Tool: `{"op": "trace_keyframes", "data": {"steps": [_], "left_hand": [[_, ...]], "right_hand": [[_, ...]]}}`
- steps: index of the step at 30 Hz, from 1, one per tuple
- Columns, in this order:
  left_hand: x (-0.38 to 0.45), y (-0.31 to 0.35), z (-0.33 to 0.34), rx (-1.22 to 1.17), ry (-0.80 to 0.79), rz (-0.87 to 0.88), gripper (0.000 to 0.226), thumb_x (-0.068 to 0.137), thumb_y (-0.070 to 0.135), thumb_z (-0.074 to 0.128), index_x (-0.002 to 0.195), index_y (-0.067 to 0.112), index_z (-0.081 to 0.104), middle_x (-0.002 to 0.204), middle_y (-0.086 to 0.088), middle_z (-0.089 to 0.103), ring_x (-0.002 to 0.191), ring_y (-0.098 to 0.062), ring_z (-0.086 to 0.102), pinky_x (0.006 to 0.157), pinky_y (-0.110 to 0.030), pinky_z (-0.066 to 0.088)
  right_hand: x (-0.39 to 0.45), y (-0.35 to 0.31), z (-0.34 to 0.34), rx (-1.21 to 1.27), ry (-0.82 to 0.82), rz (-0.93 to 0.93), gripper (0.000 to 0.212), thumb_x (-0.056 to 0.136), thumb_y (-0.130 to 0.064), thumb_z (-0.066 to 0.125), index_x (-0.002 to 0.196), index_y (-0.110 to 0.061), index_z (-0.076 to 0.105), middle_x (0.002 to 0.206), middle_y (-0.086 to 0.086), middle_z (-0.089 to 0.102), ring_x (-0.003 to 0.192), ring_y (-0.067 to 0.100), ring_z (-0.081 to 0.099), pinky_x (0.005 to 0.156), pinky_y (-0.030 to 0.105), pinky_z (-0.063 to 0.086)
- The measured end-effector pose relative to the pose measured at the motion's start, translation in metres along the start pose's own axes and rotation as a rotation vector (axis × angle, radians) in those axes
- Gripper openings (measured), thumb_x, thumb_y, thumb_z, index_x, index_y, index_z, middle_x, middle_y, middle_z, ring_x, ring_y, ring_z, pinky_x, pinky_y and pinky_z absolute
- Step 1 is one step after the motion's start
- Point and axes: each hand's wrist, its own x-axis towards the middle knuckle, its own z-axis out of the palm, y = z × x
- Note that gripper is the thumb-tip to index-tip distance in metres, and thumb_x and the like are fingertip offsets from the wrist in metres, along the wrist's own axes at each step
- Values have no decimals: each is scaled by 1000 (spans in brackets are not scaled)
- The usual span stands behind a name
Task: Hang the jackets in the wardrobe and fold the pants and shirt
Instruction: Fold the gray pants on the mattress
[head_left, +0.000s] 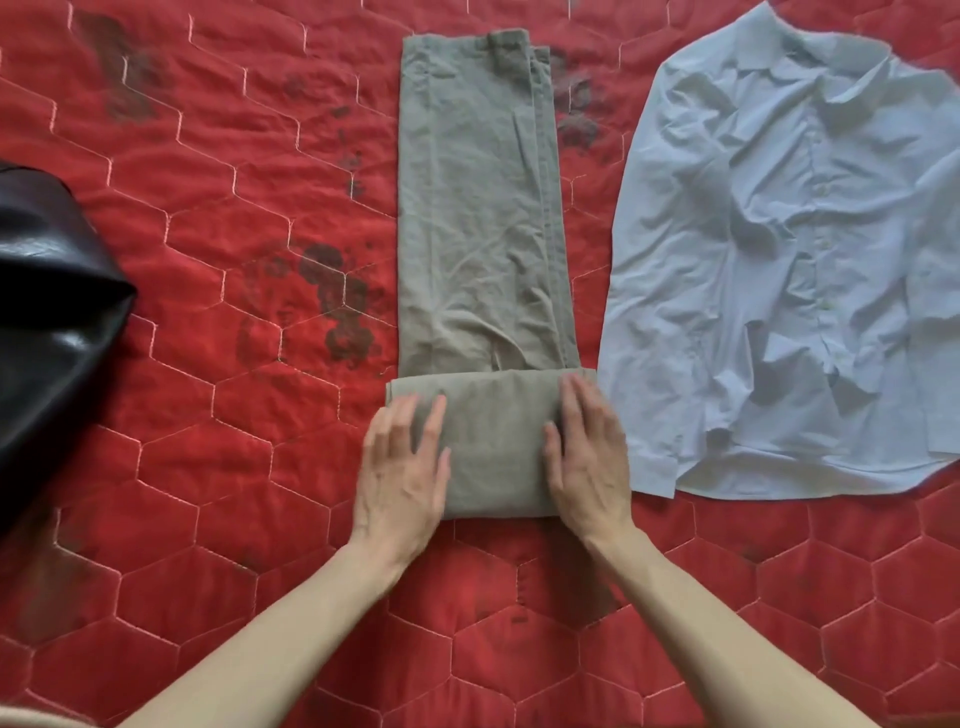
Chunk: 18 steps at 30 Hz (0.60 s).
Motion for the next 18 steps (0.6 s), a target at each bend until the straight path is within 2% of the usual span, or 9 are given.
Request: {"op": "trace_keyframes", "data": {"steps": [1, 3, 7, 11, 13, 15, 18], "left_hand": [[-1, -3, 3, 38, -69, 122, 67, 102, 39, 50, 161, 10, 36, 163, -22, 33, 152, -41, 32, 125, -52, 27], [-1, -11, 9, 79, -209, 207, 76, 101, 53, 43, 164, 14, 30, 172, -21, 17, 160, -39, 15, 127, -55, 21], [3, -27, 18, 59, -298, 206, 88, 95, 68, 46, 167, 25, 20, 175, -16, 2, 160, -43, -3, 127, -60, 13], [8, -31, 22, 104, -342, 237, 104, 88, 80, 47, 168, 24, 12, 174, -20, -7, 159, -46, -9, 125, -63, 9], [8, -29, 16, 135, -364, 264, 110, 85, 81, 49, 168, 18, 15, 172, -26, -5, 159, -48, -8, 126, -64, 11], [8, -23, 7, 177, -373, 295, 112, 83, 75, 54, 166, 8, 20, 170, -33, -2, 159, -49, -4, 126, -64, 17], [3, -3, -3, 185, -402, 312, 110, 82, 60, 59, 162, -4, 20, 168, -37, 0, 159, -47, 1, 127, -59, 21]], "right_hand": [[-3, 4, 2, -8, -60, -83, 62, 107, -34, 45, 161, -5, 33, 167, 13, 32, 156, 29, 28, 125, 47, 30], [-9, 12, 6, 7, -148, -110, 68, 107, -42, 43, 164, -8, 27, 173, 8, 21, 162, 25, 12, 128, 48, 23], [-11, 21, 18, 64, -190, -81, 74, 107, -49, 41, 166, -11, 17, 175, 5, 9, 162, 24, 6, 130, 44, 16], [-5, 22, 20, 42, -260, -55, 81, 105, -55, 39, 167, -15, 6, 176, 5, 0, 162, 21, 1, 131, 37, 5], [-5, 24, 12, 22, -354, -79, 86, 104, -61, 38, 167, -17, 0, 176, 4, -8, 162, 19, -6, 131, 37, 3], [-2, 30, -3, -2, -404, -151, 92, 101, -67, 41, 168, -21, -2, 175, 2, -12, 162, 19, -9, 131, 41, 6], [-7, 35, -25, -100, -407, -276, 98, 94, -72, 50, 168, -23, 6, 176, 5, -6, 162, 23, -4, 130, 49, 16]]}}
